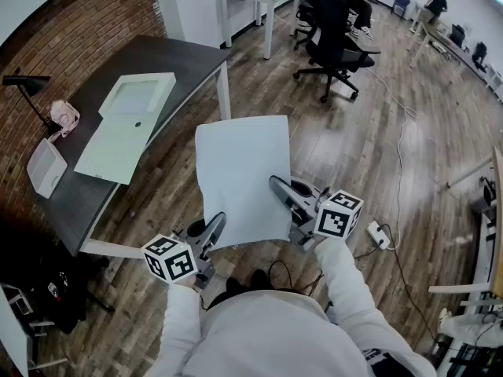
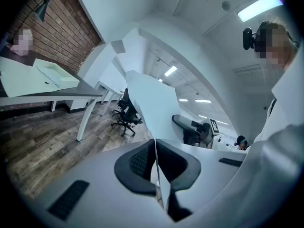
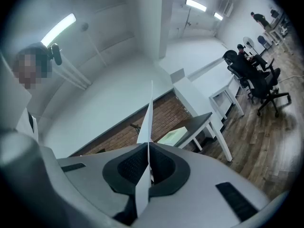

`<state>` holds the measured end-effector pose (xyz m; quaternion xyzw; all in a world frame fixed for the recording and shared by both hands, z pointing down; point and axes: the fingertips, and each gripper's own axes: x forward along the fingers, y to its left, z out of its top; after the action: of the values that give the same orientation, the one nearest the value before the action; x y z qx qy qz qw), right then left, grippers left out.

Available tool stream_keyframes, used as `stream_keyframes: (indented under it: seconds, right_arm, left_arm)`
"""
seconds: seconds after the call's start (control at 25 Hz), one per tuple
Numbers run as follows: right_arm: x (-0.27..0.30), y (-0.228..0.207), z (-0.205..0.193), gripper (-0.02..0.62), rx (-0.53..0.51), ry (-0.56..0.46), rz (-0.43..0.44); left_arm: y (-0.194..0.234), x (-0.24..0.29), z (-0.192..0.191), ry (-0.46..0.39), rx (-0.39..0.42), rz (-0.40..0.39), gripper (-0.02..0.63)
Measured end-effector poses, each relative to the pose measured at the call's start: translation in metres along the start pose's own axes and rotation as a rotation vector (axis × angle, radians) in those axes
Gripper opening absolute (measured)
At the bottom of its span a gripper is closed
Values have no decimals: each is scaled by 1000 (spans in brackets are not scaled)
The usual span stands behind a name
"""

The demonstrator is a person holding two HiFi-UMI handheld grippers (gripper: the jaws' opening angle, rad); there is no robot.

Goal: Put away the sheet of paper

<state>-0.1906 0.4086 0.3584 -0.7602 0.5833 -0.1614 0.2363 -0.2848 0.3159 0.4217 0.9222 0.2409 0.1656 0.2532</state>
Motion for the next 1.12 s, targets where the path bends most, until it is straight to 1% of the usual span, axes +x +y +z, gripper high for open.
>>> stream_keyframes:
  seconds: [0.12, 0.24, 0.36, 0.64, 0.92, 1.12]
  right_arm:
    - [-3, -6, 4, 28, 1, -8, -3]
    - [-10, -12, 5, 28, 3, 2, -1]
    - [-18, -21, 4, 28, 11, 10, -17]
    - [2, -38, 5, 28, 73, -8, 0]
    - [41, -74, 20, 28, 82, -13, -5]
    - [88, -105, 41, 28, 78, -19, -2]
  left_arm:
    - [-2, 8, 3, 7, 9, -6, 17]
    - [-4, 18, 0, 8, 11, 12, 17]
    - [-5, 29, -6, 13, 4, 26, 17]
    - [12, 33, 2, 9, -9, 55, 17]
    - [53, 60, 29, 20, 5, 60, 17]
    - [99, 82, 65, 8, 17, 52, 17]
